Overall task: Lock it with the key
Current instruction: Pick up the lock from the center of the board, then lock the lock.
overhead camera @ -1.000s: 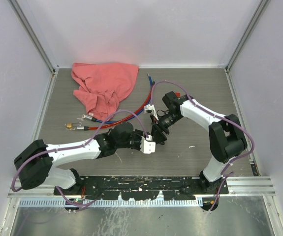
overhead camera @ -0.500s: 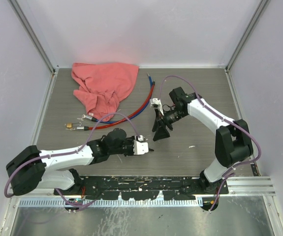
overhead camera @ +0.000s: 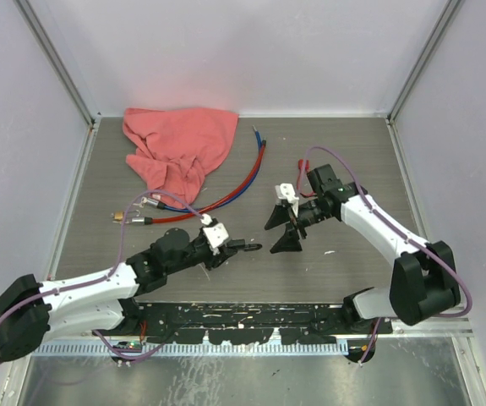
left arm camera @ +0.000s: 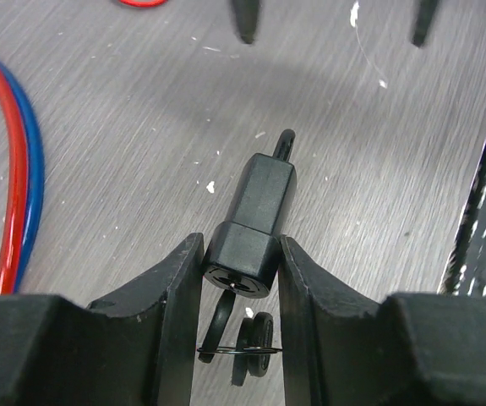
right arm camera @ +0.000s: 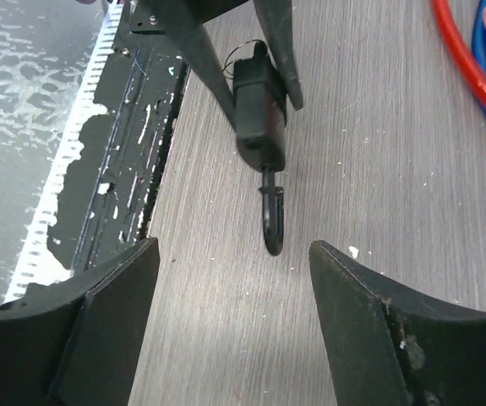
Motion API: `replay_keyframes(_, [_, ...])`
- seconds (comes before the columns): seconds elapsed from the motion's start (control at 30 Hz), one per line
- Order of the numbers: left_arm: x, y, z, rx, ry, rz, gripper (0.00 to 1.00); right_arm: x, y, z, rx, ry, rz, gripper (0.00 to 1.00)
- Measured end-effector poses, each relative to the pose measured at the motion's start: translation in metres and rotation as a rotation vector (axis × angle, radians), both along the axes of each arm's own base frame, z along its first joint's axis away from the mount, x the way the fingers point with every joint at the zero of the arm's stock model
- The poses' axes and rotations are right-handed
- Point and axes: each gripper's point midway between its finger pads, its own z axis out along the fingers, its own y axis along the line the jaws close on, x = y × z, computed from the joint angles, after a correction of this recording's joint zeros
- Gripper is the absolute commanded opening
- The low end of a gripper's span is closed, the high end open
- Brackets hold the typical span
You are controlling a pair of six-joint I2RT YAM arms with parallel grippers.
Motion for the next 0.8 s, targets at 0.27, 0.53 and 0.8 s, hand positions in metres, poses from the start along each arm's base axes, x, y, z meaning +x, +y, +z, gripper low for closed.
replay_keyframes(0.27, [0.004,0.006,0.019,-0.234,0.130,0.111,0.00,-0.001,-0.006,0.007,0.093,-0.147,0.039,0.78])
replay_keyframes(0.53, [-0.001,-0.008,0.040,-0.337,0.172,0.070,0.00,0.001,-0.004,0.003,0.107,-0.162,0.054,0.70])
replay_keyframes(0.8, [-0.001,-0.016,0.051,-0.383,0.184,0.048,0.00,0.002,-0.004,0.004,0.109,-0.155,0.049,0.51])
